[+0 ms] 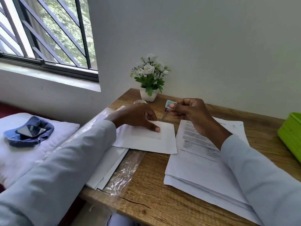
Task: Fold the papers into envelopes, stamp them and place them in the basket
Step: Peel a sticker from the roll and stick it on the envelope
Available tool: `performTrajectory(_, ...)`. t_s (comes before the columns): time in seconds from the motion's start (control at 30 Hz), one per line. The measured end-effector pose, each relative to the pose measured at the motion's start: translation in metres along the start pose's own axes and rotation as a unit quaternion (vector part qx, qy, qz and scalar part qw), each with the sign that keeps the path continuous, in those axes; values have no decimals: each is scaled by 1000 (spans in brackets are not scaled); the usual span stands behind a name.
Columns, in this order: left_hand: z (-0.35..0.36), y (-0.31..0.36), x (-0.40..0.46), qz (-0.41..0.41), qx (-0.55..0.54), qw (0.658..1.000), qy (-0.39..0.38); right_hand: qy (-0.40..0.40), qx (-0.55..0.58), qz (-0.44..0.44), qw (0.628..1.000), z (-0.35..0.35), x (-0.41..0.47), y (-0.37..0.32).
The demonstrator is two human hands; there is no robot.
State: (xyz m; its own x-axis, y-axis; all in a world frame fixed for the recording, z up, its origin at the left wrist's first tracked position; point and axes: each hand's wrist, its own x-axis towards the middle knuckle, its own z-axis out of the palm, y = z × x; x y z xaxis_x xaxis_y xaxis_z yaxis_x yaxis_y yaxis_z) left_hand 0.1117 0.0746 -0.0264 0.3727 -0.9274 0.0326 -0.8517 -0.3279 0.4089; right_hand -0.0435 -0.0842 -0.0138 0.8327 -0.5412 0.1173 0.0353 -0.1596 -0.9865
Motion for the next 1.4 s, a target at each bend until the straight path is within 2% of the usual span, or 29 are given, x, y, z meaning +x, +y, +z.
performTrajectory(0.23, -6, 13, -1, 24, -55, 997, 49, 25, 10, 11, 1000, -25, -28, 0)
performTrajectory(0.5, -28, 68, 11, 81, -137, 987, 21, 32, 39, -42, 998, -85, -73, -36)
performTrajectory(0.67, -16, 110, 37, 123, -158, 980, 7, 26, 42, -35, 998, -116, -96, -39)
performTrajectory(0.93, 14, 150, 66, 153, -144, 978, -13, 65, -8, 3, 998, -136, -101, -16)
performTrajectory(1.27, 17, 148, 74, 155, -163, 972, -67, 105, -97, 2, 990, -136, -93, -7)
performTrajectory(1.4, 19, 151, 72, 160, -170, 970, -66, 111, -123, -9, 986, -134, -91, -6)
